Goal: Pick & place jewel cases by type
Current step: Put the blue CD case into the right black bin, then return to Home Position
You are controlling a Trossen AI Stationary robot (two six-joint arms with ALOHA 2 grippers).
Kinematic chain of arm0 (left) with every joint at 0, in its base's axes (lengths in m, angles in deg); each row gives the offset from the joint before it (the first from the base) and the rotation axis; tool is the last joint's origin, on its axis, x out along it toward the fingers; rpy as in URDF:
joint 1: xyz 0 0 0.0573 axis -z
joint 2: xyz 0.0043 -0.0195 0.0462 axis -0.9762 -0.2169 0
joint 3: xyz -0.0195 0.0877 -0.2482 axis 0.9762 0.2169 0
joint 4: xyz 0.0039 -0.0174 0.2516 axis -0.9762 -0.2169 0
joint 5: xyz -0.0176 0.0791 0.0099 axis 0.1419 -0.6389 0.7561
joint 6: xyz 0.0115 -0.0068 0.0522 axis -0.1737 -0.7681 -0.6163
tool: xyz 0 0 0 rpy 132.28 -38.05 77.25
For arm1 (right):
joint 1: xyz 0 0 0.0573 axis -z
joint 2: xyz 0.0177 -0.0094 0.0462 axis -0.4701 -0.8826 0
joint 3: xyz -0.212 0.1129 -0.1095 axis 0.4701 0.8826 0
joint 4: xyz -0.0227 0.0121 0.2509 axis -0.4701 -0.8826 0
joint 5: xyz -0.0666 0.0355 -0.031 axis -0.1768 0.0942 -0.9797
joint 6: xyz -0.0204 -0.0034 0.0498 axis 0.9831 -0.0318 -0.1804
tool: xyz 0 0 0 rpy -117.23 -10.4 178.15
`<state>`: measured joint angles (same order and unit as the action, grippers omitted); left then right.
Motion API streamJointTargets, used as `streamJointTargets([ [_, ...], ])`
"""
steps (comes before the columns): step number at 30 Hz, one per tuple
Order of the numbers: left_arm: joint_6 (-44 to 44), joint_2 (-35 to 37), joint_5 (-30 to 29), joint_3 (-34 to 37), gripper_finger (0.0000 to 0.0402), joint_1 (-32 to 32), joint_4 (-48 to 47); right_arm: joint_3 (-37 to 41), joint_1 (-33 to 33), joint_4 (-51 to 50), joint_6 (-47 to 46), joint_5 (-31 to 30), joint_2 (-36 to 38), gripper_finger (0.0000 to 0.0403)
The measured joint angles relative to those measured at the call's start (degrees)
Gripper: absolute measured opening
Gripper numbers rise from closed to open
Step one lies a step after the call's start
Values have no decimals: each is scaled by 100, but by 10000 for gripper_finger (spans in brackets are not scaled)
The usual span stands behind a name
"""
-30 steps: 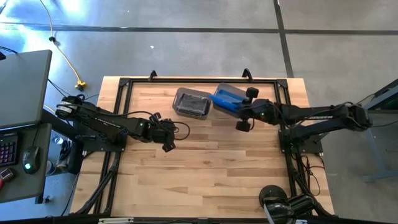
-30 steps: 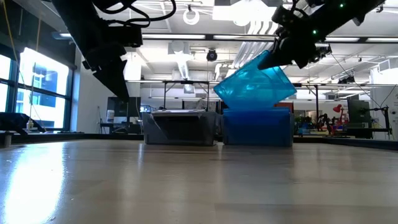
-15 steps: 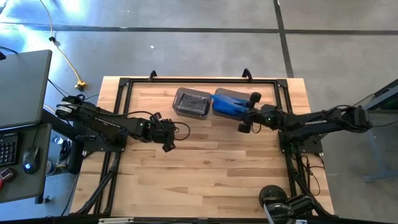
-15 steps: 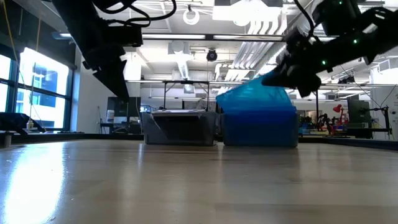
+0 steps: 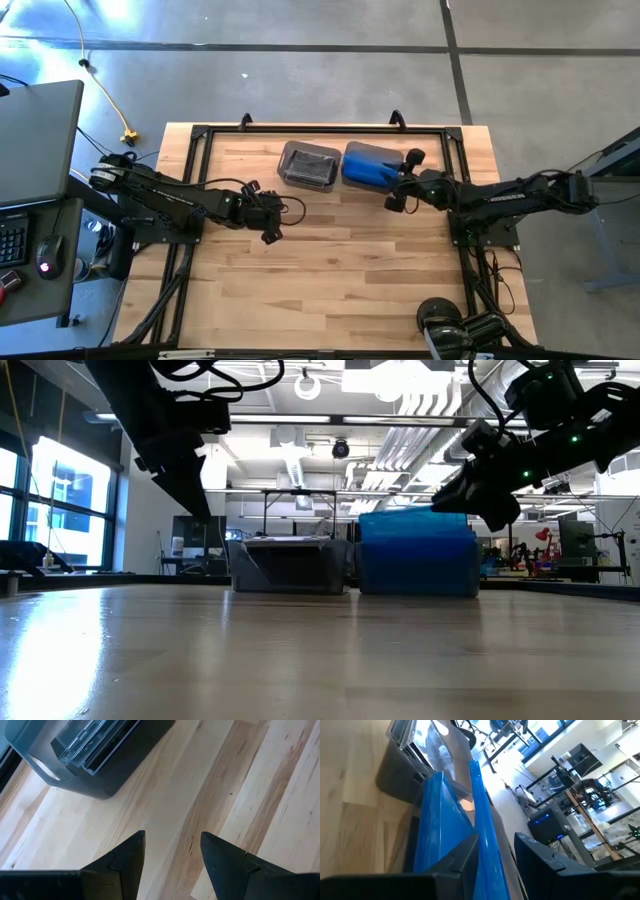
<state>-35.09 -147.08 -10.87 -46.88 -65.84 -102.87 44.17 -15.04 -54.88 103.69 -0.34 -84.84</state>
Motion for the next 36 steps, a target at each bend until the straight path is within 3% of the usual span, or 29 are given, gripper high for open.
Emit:
streamJointTargets([
  [6,6,0,-7,0,188,0,5,2,-1,-522,-408,5,2,122],
  [10,5,0,-32,0,188,0,12,4,-186,-344,-408,130,6,122],
  [15,11,0,-136,0,188,0,44,-84,-767,-21,-218,244,323,122],
  [22,-2,198,-233,-390,188,0,-331,-766,-1822,-1036,-237,214,1164,122],
  [26,10,753,-647,-611,188,4,-1307,-1150,-2322,-2129,-465,-142,1799,122],
  [31,257,1965,-1440,-507,188,2,-2256,-1274,-2630,-3724,-1703,-444,2786,122],
  [33,259,2545,-1527,-227,188,2,-2259,-1242,-2660,-4399,-2296,-125,3221,122],
  [36,-75,3456,-1299,426,188,2,-1465,-1065,-2660,-4912,-2900,869,3901,122],
])
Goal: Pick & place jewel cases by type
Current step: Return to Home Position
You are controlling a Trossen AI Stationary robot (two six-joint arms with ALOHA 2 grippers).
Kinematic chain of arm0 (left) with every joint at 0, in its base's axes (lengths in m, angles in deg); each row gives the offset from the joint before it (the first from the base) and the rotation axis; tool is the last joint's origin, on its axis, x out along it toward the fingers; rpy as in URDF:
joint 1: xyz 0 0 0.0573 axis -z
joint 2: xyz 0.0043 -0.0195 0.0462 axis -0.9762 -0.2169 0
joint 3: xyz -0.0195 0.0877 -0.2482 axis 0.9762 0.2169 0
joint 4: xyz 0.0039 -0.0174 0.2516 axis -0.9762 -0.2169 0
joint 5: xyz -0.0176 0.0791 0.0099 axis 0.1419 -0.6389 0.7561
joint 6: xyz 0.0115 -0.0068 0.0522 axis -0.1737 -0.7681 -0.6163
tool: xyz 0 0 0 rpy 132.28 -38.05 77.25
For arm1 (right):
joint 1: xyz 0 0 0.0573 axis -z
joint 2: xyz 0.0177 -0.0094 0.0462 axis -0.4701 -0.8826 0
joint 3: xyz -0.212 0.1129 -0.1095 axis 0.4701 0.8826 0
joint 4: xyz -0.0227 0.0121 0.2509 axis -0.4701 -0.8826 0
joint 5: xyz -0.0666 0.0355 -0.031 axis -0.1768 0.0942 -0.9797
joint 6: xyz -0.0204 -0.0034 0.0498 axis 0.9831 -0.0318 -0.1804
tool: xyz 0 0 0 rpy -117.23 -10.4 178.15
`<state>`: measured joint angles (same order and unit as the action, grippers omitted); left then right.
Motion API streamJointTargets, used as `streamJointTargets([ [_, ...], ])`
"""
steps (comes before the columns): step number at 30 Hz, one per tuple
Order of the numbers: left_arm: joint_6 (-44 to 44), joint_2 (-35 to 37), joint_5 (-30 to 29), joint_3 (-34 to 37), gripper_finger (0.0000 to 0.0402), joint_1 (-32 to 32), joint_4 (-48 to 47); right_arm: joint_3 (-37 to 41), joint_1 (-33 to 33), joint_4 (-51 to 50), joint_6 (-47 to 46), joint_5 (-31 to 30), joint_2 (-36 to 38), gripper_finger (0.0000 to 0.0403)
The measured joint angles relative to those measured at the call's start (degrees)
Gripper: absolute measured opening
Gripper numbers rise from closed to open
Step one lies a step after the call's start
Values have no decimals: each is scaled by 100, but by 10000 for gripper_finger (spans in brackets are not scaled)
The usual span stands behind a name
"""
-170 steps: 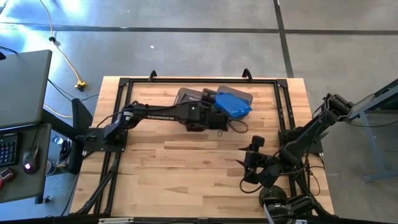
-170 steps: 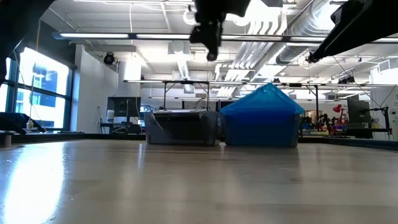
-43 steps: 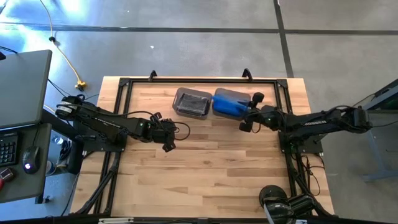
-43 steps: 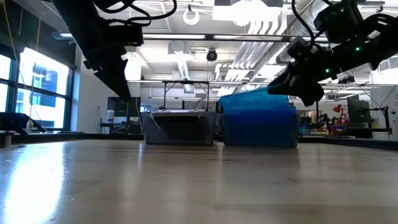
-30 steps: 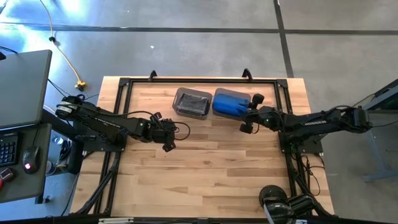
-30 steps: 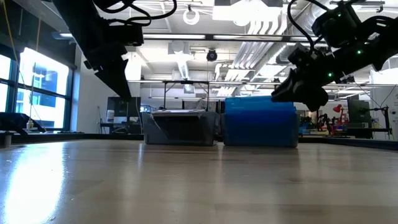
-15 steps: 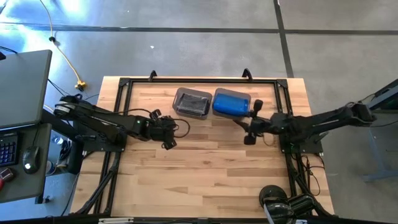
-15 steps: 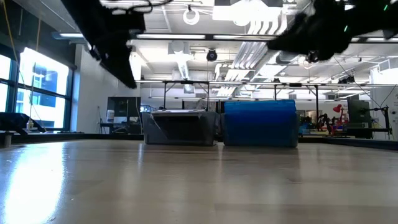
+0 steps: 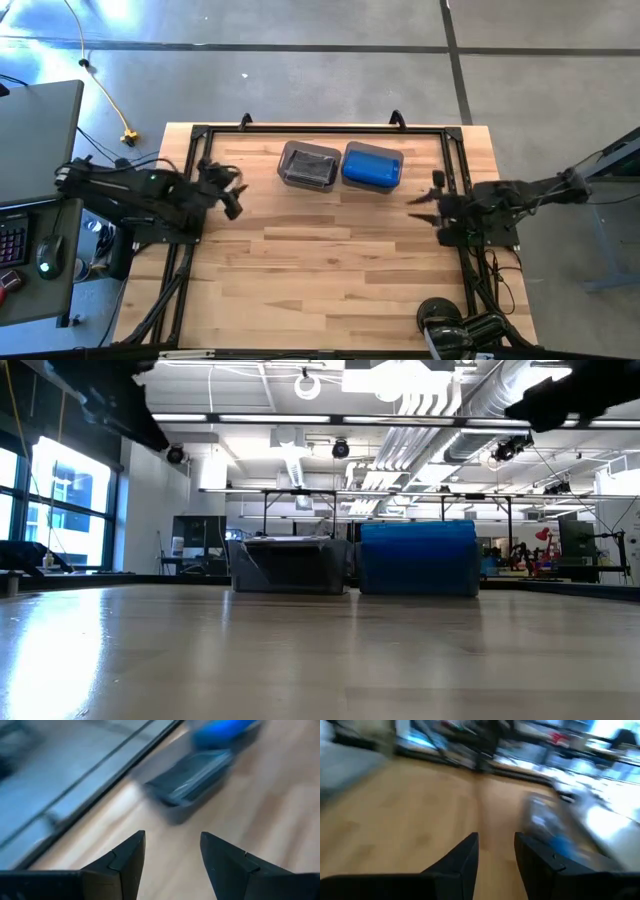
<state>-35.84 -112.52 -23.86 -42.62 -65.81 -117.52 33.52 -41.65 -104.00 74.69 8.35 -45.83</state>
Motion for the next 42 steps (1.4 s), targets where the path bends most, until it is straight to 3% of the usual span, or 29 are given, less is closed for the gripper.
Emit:
streamJointTargets([
  [2,-545,588,457,614,188,0,1025,223,-3,109,-45,572,435,122],
  [4,-1317,1124,1078,1306,188,0,2283,384,-4,404,-46,743,810,122],
  [7,-2306,1766,1866,2335,188,-2,4110,469,9,609,-76,262,1267,122],
  [10,-2737,2308,2029,3035,188,-2,5157,660,10,674,-406,-335,1644,122],
  [12,-2627,2673,1735,3211,188,-2,5200,801,9,688,-535,-357,1884,122],
  [16,-2342,3531,1028,3167,188,-2,4622,1045,5,783,-306,245,2118,122],
  [19,-2412,4212,1393,3122,188,-2,4379,1113,4,1094,-116,558,2096,122],
  [24,-2488,4094,2015,3242,188,-2,4136,1193,4,972,-151,594,2078,122],
  [33,-2644,3933,2233,4323,188,-2,5420,1192,4,883,-233,364,2068,122],
  [42,-2639,3840,2367,4350,188,-2,5369,1189,7,891,-233,123,2066,122],
])
